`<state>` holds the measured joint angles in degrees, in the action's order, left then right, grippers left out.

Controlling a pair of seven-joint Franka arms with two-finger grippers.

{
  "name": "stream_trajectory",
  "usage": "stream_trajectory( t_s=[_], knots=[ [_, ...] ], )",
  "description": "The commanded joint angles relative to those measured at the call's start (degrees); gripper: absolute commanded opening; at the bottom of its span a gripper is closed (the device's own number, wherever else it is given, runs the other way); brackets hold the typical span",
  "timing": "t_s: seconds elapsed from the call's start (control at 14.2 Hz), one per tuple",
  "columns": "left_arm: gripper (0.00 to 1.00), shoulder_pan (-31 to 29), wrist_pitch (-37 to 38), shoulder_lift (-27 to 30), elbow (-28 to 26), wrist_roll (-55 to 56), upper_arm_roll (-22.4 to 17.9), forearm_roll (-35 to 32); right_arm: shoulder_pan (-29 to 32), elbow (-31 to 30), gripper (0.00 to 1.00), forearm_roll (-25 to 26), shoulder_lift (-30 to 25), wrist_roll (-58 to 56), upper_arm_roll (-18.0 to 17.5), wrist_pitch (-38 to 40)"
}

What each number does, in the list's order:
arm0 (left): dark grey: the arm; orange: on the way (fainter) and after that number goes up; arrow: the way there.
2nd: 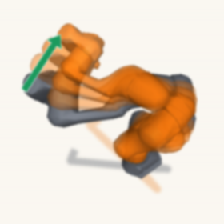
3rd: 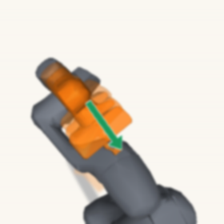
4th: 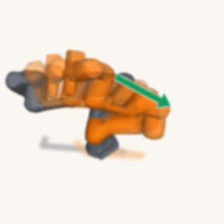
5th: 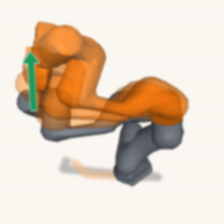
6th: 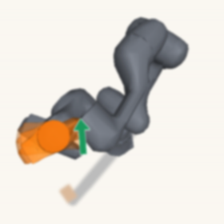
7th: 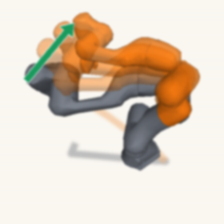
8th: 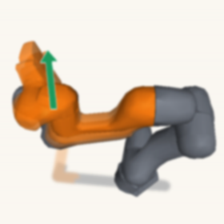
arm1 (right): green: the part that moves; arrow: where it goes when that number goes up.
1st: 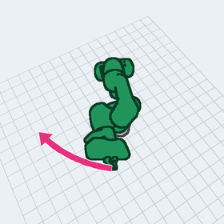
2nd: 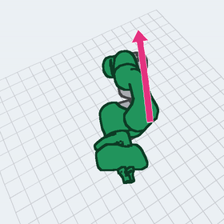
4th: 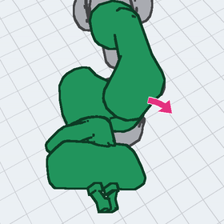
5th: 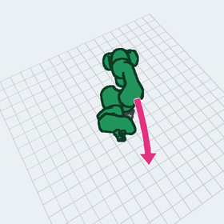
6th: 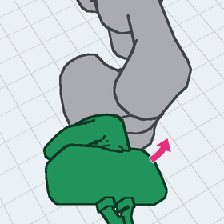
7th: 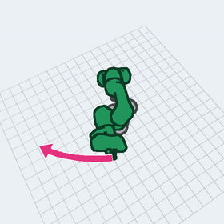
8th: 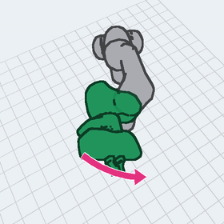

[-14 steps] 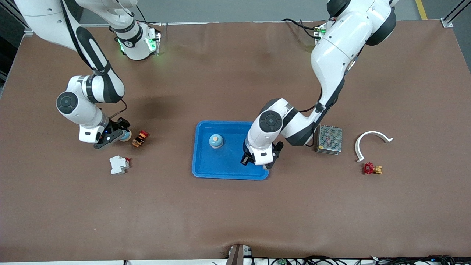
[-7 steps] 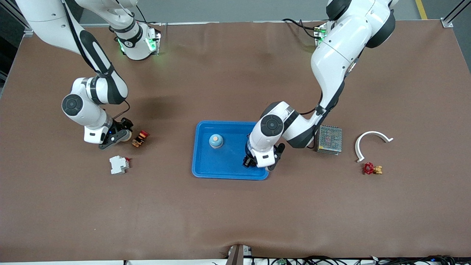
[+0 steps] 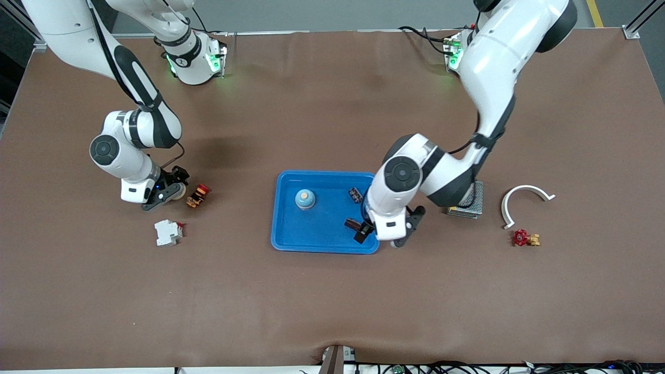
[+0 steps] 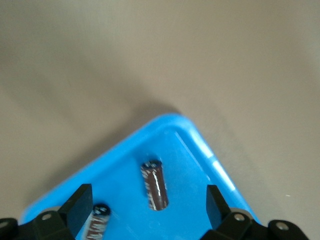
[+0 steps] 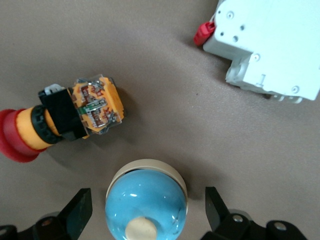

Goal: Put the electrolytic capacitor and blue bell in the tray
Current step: 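Release the capacitor in the tray while the right gripper grasps the second bell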

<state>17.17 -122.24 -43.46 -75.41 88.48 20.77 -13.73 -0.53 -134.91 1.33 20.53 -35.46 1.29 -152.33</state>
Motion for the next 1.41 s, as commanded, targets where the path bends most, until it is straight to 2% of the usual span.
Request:
stream_trajectory(
  t_s=[0.0, 0.28, 0.42, 0.49, 0.7, 0.77, 0.91, 1.2, 1.34],
  knots=[
    [1.0, -2.74, 3.92, 6.44, -1.85, -10.38, -0.03, -0.42, 0.44, -0.44, 1.0, 0.61, 0.3, -0.57, -0.06, -0.86],
    [1.0, -7.14, 10.95, 12.51, -1.85, -26.39, -0.03, -0.42, 0.53, -0.44, 1.0, 0.61, 0.47, -0.57, -0.06, -0.86],
    [1.0, -8.81, 13.5, 15.23, -1.85, -30.8, -0.03, -0.42, 0.7, -0.35, 1.0, 0.61, 0.47, -0.83, -0.06, -0.86],
    [1.0, -9.77, 15.17, 16.64, -1.85, -32.47, -0.03, -0.51, 0.7, -0.35, 0.92, 0.61, 0.56, -0.84, -0.06, -0.86],
    [1.0, -13.99, 19.39, 20.42, -1.94, -42.91, 0.32, -0.25, 0.7, -0.26, 0.59, 0.61, 0.74, -0.75, -0.06, -0.86],
    [1.0, -15.05, 20.53, 21.65, -1.94, -45.91, 0.41, 0.28, 0.7, -0.26, 0.54, 0.61, 0.74, -0.75, -0.06, -0.86],
    [1.0, -16.2, 24.04, 24.99, -1.94, -49.26, 0.24, 0.54, 0.62, 0.0, 0.46, 0.61, 0.74, -0.57, -0.15, -0.77],
    [1.0, -15.41, 27.83, 30.62, -3.69, -59.45, -4.06, 4.48, 0.61, 0.7, 0.46, 0.61, -0.84, -0.22, -0.06, 0.89],
    [1.0, -14.71, 29.07, 33.95, -5.62, -63.76, -6.26, 4.85, 0.53, 4.37, 0.46, 0.17, -3.21, -0.05, -0.15, 9.81]
  ],
)
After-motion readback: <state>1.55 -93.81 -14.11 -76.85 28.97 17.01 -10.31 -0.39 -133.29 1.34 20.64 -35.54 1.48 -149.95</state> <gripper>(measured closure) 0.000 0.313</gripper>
